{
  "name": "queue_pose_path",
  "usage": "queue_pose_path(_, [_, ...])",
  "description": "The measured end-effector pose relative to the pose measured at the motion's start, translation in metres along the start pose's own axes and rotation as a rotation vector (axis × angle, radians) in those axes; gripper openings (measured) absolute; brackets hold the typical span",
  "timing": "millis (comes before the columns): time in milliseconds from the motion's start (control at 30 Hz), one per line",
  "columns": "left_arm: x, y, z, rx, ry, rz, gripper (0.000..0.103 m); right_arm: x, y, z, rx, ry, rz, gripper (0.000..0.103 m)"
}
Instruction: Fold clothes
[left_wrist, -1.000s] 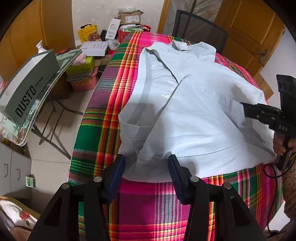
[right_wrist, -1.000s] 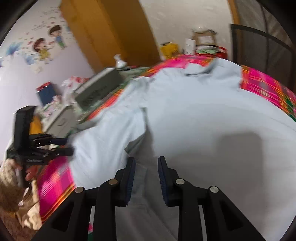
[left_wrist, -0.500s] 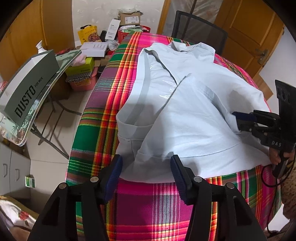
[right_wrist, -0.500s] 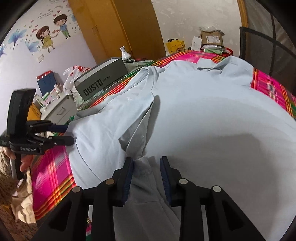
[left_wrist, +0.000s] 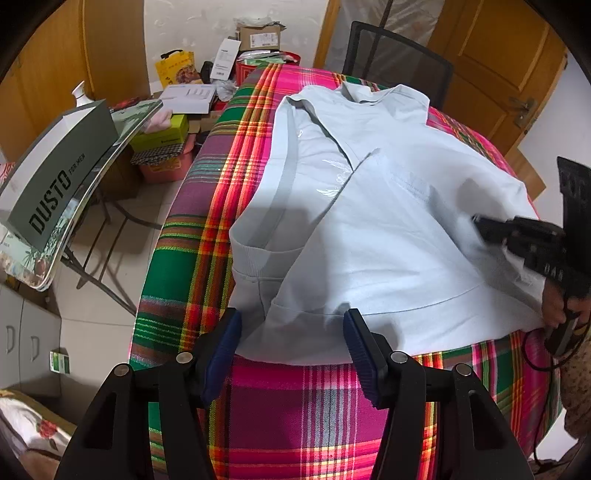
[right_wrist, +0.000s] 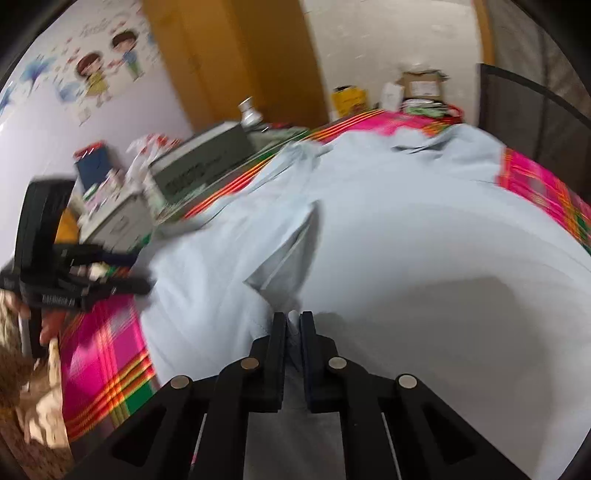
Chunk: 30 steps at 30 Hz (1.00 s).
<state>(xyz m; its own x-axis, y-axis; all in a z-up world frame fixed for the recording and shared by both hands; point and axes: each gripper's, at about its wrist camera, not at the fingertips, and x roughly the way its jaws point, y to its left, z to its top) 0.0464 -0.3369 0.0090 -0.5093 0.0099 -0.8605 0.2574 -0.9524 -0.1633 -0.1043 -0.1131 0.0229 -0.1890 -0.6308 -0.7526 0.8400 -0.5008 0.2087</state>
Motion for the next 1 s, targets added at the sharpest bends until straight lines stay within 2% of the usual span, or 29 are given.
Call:
queue_pose_path(167, [0.0,-0.001,-0.001,0.01,-0.002,0.011,0.06,-0.004,-0.027,-0.003,0.102,-0.005,-0.062,0.008])
queue_pose_path(400, [-0.001,-0.001,-0.003,-0.001,-0.001,0.028,0.06,0.001,-0.03,-0.005,0.101,0.017,-0.079,0.009])
queue_pose_path(467, [-0.001,0.0,-0.003,-0.009,0.002,0.034,0.06,-0.007,-0.034,-0.005,0.124,0.017,-0.081,0.013])
queue_pose_path(600, [-0.002,0.0,-0.003,-0.033,0.013,0.055,0.06,-0.044,-0.047,-0.011,0.147,-0.049,-0.124,0.014])
queue_pose_path(733, [-0.008,-0.003,-0.006,-0.051,0.019,0.08,0.06,-0.096,-0.063,-0.037,0.119,-0.085,-0.179,0.015])
queue_pose_path(833, [-0.017,-0.006,-0.009,-0.073,-0.006,0.077,0.06,-0.124,-0.079,-0.064,0.106,-0.049,-0.248,0.019])
queue_pose_path(1000, [-0.029,-0.026,-0.005,-0.046,-0.051,0.047,0.06,-0.17,-0.108,-0.11,0.153,0.007,-0.348,0.02])
